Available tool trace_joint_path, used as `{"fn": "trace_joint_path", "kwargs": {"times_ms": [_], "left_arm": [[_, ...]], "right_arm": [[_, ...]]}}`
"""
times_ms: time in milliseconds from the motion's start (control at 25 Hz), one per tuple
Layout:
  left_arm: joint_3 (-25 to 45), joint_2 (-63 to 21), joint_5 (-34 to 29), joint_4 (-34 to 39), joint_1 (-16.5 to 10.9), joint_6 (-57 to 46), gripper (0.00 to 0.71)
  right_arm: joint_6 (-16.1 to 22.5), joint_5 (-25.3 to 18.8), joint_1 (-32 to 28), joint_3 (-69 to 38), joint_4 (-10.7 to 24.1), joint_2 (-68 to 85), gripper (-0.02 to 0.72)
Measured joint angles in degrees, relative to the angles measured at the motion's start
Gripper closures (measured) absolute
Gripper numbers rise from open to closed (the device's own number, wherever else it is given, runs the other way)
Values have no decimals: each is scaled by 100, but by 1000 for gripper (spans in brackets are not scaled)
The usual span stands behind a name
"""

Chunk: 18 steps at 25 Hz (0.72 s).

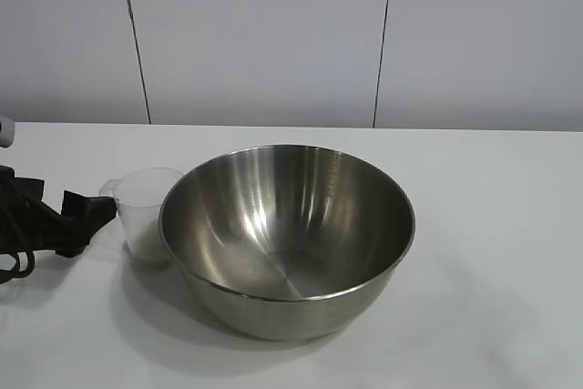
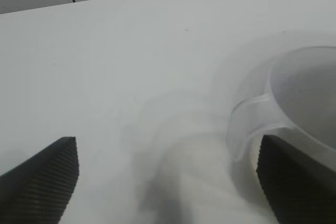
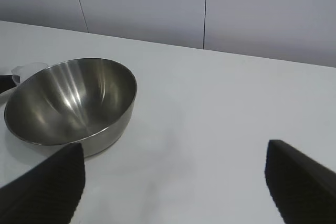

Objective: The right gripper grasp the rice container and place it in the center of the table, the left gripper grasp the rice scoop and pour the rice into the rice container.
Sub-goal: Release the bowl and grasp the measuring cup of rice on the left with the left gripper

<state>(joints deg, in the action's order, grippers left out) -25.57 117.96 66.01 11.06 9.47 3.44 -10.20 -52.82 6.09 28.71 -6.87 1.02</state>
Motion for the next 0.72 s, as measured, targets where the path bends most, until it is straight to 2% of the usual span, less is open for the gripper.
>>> {"fn": "trace_joint_path", "kwargs": {"times_ms": [720], "left_arm": [[-20, 233, -1, 8, 0, 0, 48]], "right_arm": [[6, 0, 0, 0, 0, 0, 65]]}}
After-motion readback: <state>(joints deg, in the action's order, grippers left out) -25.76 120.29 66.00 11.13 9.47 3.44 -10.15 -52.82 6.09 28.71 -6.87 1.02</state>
